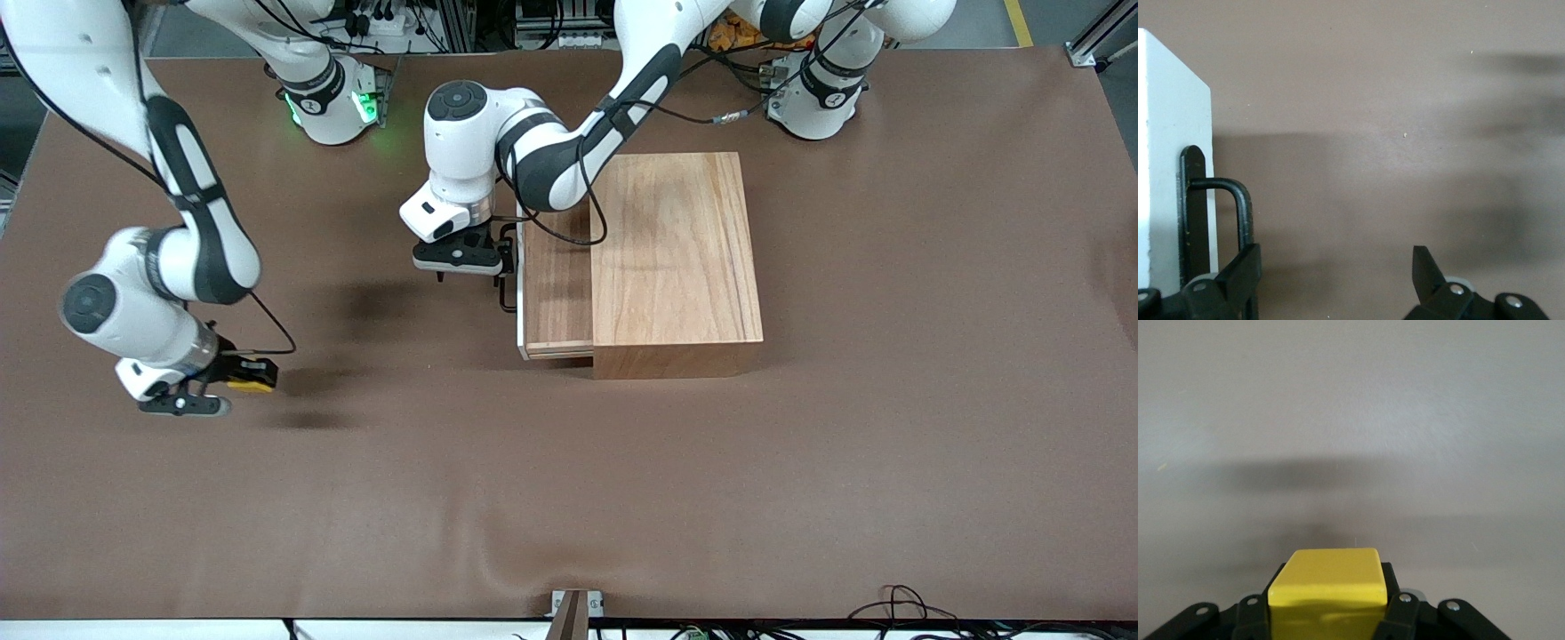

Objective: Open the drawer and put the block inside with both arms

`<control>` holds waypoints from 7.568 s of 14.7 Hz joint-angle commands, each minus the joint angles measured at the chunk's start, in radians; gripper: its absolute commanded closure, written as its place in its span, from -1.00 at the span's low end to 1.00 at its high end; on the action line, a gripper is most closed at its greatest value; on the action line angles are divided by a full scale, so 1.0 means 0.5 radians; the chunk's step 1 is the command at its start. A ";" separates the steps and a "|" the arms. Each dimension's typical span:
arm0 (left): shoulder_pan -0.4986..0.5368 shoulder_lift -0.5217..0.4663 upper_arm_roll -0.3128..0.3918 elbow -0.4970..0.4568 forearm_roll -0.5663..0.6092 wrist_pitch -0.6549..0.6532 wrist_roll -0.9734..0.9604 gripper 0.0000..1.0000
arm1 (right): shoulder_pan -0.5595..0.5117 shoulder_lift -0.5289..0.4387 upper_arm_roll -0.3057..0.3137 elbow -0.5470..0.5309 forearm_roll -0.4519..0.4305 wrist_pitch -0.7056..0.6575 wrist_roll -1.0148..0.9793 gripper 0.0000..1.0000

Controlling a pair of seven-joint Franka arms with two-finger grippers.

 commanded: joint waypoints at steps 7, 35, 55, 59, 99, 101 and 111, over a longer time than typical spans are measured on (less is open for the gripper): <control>0.005 -0.104 0.010 0.014 -0.045 -0.142 0.003 -1.00 | 0.012 -0.411 0.035 0.349 0.001 -0.965 0.000 0.69; 1.075 -1.193 0.059 -0.041 -0.094 -1.391 0.888 -1.00 | 1.205 -0.301 0.029 0.494 0.194 -0.737 2.833 0.63; 1.999 -1.528 0.068 -0.148 0.004 -1.895 1.895 -1.00 | 1.601 0.196 0.029 0.577 0.056 -0.255 4.454 0.75; 2.161 -1.540 0.062 -0.161 -0.002 -1.870 2.174 -1.00 | 1.656 0.306 0.029 0.638 0.065 -0.252 4.525 0.74; 2.358 -2.022 0.056 -0.995 -0.075 -1.517 2.525 -1.00 | -0.021 -0.770 0.029 0.728 0.198 -1.712 0.274 -1.00; 2.355 -2.016 0.056 -0.992 -0.075 -1.517 2.525 -1.00 | -0.083 -0.819 0.026 0.728 0.155 -1.758 -0.011 -1.00; 2.346 -1.985 0.056 -0.940 -0.079 -1.521 2.488 -1.00 | -0.099 -0.862 0.111 0.767 -0.054 -1.829 0.137 -1.00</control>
